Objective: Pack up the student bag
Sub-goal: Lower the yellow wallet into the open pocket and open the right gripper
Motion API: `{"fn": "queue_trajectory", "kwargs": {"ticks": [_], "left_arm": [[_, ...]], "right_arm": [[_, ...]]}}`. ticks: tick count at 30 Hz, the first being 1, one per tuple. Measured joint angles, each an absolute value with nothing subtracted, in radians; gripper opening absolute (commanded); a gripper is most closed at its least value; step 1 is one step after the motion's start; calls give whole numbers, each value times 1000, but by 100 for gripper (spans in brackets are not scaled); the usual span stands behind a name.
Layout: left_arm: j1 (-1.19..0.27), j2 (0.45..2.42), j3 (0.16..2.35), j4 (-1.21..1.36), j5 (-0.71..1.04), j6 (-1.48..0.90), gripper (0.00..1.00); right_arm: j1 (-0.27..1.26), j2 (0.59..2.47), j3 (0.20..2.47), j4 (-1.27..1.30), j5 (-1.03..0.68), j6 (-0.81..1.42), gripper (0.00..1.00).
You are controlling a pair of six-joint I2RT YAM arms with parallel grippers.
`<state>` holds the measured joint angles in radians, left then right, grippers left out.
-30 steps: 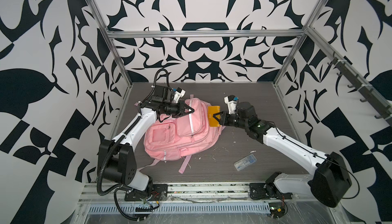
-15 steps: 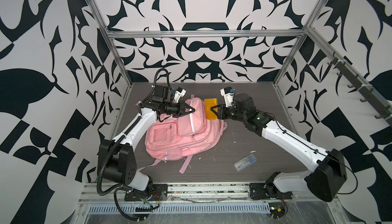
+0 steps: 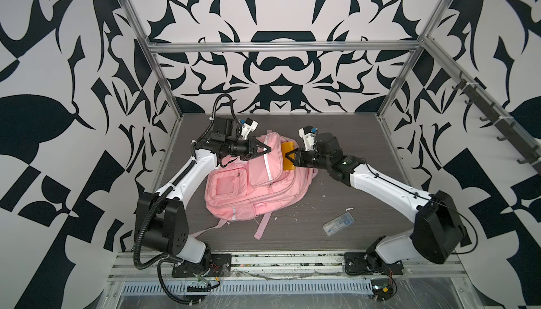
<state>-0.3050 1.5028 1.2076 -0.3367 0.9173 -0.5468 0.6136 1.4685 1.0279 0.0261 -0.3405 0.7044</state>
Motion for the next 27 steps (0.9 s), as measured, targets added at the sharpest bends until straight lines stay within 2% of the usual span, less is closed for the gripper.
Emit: {"fn": "queue_trajectory", "kwargs": {"ticks": [8,15,16,19,24,27], "left_arm": [[-320,1510,1204,-326,916,-553,0],[-354,1528,1204,-302,907,-585,0],[-356,1532,1204,-295,903,-590,0],[-360,1539,1205,-283,895,-604,0],[-365,1541,1206,-272,882,-616,0],[-365,1541,1206,-268,878,-623,0]], "right_arm": [[635,1534,1024,136,-389,807,1],[651,1620,1039,173,-403,870,17],[651,1629,1046,173,-409,875,20],[648,1649,1058,190,-420,900,48],[647,1676,1058,261,-440,942,70],[646,1681,1058,267,-437,951,80]]}}
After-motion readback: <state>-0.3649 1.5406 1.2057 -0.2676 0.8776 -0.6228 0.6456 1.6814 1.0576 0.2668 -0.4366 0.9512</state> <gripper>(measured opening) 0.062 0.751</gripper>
